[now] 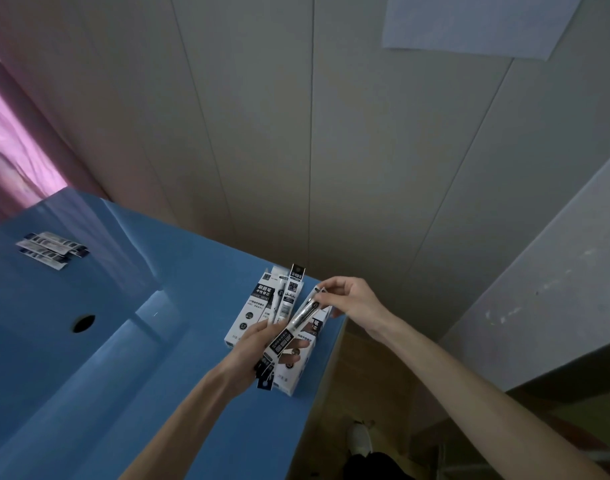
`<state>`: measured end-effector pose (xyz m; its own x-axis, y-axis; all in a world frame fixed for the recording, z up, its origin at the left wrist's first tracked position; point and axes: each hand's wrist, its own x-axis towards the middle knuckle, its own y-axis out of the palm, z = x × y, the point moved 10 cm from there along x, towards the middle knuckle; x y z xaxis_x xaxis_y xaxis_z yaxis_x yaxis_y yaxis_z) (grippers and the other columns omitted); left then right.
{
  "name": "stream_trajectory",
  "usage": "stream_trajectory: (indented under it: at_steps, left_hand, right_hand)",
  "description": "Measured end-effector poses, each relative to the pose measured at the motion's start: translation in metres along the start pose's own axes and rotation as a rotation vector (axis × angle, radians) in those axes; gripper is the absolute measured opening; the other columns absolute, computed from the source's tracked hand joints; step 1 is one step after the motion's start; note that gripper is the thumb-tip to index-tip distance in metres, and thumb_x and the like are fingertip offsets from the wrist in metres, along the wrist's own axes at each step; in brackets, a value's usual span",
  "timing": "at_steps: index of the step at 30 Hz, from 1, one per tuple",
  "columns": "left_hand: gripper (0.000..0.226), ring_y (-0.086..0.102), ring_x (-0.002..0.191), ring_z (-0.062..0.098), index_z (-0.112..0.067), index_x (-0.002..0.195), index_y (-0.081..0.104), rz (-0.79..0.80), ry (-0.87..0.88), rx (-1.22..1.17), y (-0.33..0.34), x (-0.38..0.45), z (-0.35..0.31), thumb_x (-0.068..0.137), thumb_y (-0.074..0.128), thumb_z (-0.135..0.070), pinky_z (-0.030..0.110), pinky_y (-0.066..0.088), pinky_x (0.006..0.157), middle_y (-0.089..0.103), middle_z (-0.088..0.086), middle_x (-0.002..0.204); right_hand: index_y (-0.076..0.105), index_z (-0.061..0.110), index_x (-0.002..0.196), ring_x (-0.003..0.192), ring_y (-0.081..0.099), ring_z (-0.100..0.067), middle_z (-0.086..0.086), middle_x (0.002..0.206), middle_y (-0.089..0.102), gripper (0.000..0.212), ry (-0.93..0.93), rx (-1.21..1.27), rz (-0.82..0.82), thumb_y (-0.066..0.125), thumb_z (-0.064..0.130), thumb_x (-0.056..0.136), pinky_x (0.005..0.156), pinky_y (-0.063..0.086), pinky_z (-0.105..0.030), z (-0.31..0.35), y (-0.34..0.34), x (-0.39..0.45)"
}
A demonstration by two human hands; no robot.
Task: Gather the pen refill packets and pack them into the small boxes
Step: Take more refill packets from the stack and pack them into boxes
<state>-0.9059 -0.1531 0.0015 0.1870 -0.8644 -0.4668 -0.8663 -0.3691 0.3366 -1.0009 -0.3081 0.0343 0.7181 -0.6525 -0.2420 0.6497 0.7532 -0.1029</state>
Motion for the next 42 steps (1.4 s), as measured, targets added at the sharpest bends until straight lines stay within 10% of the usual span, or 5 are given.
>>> stream_trajectory:
  at_steps: [4,10,18,29,42]
  left_hand:
    - [0.027,0.070,0.067,0.019,0.002,0.125,0.061,-0.028,-0.029,0.092,-0.008,-0.002,-0.003,0.108,0.044,-0.010,0.028,0.054,0.055,0.074,0.025,0.109]
    - [0.040,0.054,0.058,0.013,-0.005,0.134,0.058,0.025,-0.035,0.147,-0.002,-0.004,-0.009,0.108,0.035,-0.026,0.023,0.038,0.050,0.076,0.010,0.100]
    - [0.045,0.061,0.067,0.016,-0.005,0.132,0.060,0.001,-0.017,0.170,-0.004,-0.006,-0.010,0.111,0.027,-0.027,0.025,0.044,0.055,0.074,0.012,0.116]
    - [0.026,0.073,0.100,0.040,-0.002,0.117,0.068,-0.062,0.012,0.155,-0.017,-0.010,-0.005,0.106,0.050,-0.018,0.049,0.061,0.085,0.074,0.024,0.110]
    - [0.033,0.074,0.083,0.021,-0.002,0.123,0.061,-0.098,-0.065,0.122,-0.020,-0.006,0.004,0.107,0.046,-0.027,0.032,0.057,0.068,0.077,0.015,0.101]
  right_hand:
    - [0.071,0.002,0.110,0.083,0.073,-0.014,-0.011,0.100,0.078,0.020,-0.043,0.000,-0.002,0.075,0.008,0.091,0.061,0.054,-0.021,0.012,-0.005,0.003]
    - [0.072,0.009,0.111,0.080,0.070,-0.010,-0.008,0.101,0.076,0.022,-0.104,-0.087,0.042,0.077,0.011,0.089,0.062,0.052,-0.019,0.032,0.005,0.016]
    - [0.066,0.011,0.132,0.078,0.067,-0.001,0.003,0.096,0.071,0.040,-0.150,-0.258,0.133,0.074,0.015,0.093,0.063,0.049,-0.013,0.054,0.022,0.025]
    - [0.073,0.017,0.112,0.079,0.064,-0.013,0.003,0.097,0.070,0.021,-0.124,-0.472,0.280,0.076,0.023,0.092,0.063,0.051,-0.022,0.051,0.039,0.027]
    - [0.072,0.004,0.105,0.073,0.068,-0.007,-0.012,0.105,0.074,0.024,-0.042,-0.346,0.238,0.080,0.018,0.088,0.063,0.053,-0.022,0.034,0.035,0.035]
